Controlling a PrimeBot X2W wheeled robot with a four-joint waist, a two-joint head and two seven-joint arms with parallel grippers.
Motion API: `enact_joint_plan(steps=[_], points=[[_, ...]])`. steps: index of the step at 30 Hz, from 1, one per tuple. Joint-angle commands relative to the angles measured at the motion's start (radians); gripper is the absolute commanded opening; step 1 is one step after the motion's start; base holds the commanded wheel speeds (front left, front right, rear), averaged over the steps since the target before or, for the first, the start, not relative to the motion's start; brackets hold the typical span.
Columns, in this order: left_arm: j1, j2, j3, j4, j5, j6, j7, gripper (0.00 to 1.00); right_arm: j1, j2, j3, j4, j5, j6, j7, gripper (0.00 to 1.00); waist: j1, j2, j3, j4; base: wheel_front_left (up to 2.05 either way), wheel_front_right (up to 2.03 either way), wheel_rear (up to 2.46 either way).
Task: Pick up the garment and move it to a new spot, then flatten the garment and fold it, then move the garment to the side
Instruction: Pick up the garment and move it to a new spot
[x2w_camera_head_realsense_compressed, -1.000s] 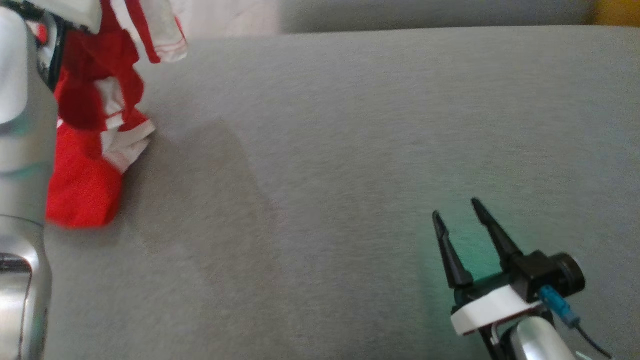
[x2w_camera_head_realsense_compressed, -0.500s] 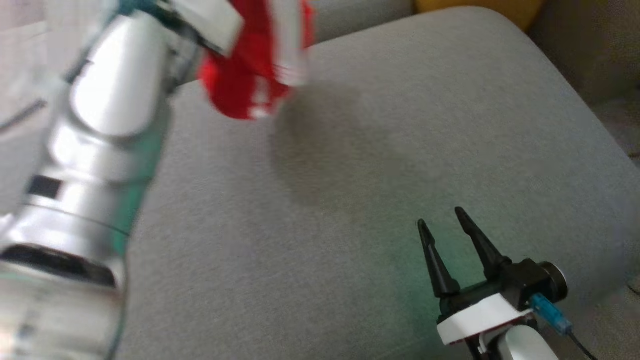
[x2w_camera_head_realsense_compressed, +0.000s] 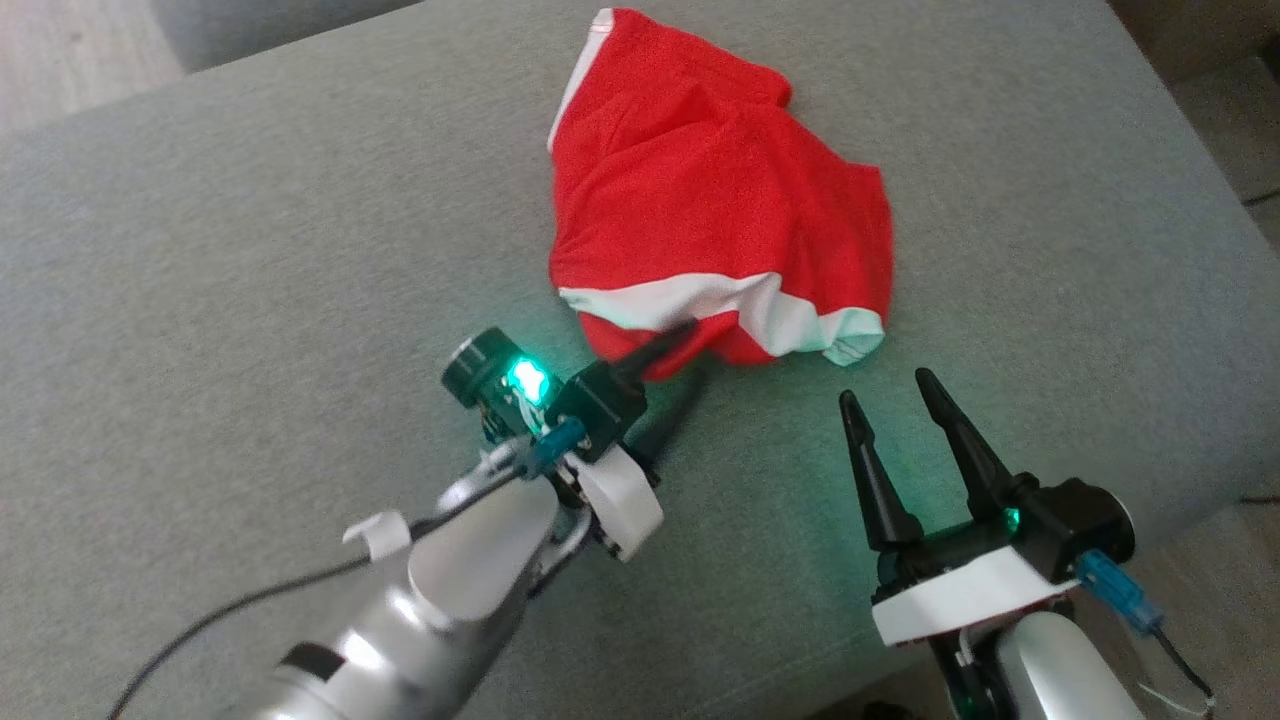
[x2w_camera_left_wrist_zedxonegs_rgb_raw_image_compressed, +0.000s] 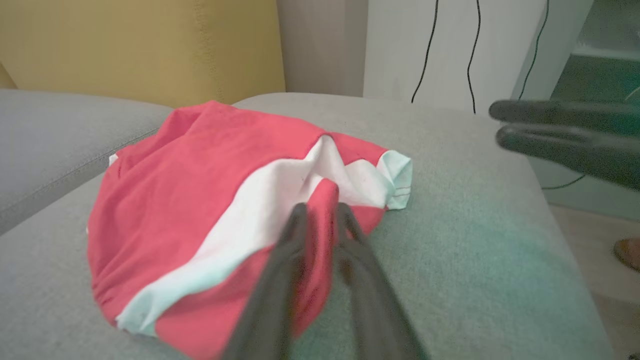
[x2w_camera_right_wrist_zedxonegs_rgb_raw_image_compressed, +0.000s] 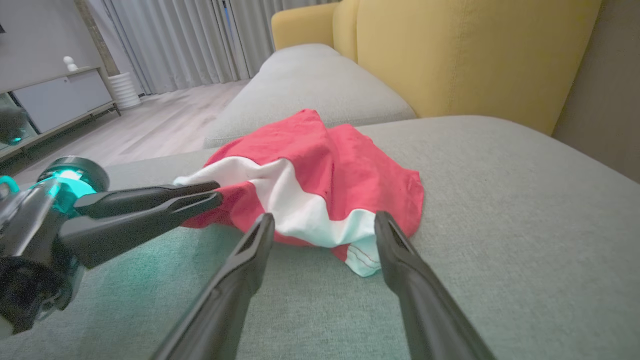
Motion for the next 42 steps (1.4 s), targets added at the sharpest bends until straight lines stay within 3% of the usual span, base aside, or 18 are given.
enact_joint_plan(steps=[1,5,8,12,17,23,30,42], points=[[-0.031,0.002,0.017,-0.059,-0.029,0.017,-0.016,1.00,-0.004,-0.001,0.015,-0.030,0.006,-0.002,-0.004,1.00,-0.0004,0.0000,-0.004,0.020,0.00,0.00,0.00],[0.028,0.001,-0.014,-0.169,-0.105,0.090,-0.027,1.00,0.019,-0.001,-0.003,-0.021,-0.003,-0.002,-0.004,1.00,-0.0004,0.0000,-0.046,0.075,0.00,0.00,0.00],[0.079,0.001,0.016,-0.262,-0.149,0.167,-0.029,1.00,0.041,-0.001,-0.034,-0.019,-0.014,-0.002,-0.004,1.00,-0.0004,0.0000,-0.099,0.135,0.00,0.00,0.00],[0.176,0.003,0.118,-0.347,-0.142,0.255,-0.029,1.00,0.069,-0.001,-0.075,-0.014,-0.022,-0.002,-0.004,1.00,-0.0004,0.0000,-0.177,0.220,0.00,0.00,0.00],[0.330,0.040,0.274,-0.408,-0.123,0.309,-0.030,1.00,0.099,-0.001,-0.126,-0.005,-0.025,-0.002,-0.004,1.00,-0.0004,0.0000,-0.264,0.312,0.00,0.00,0.00],[0.475,0.073,0.434,-0.489,-0.091,0.333,-0.030,1.00,0.113,-0.001,-0.170,-0.011,-0.024,-0.002,-0.004,1.00,-0.0004,0.0000,-0.308,0.364,0.00,0.00,0.00],[0.670,0.079,0.587,-0.567,-0.022,0.321,-0.030,1.00,0.187,0.000,-0.218,-0.026,-0.020,-0.002,-0.004,1.00,-0.0004,0.0000,-0.359,0.392,0.00,0.00,0.00],[0.842,0.028,0.698,-0.614,0.090,0.262,-0.030,1.00,0.268,0.000,-0.221,-0.028,-0.017,-0.002,-0.004,1.00,-0.0004,0.0000,-0.394,0.392,0.00,0.00,0.00]])
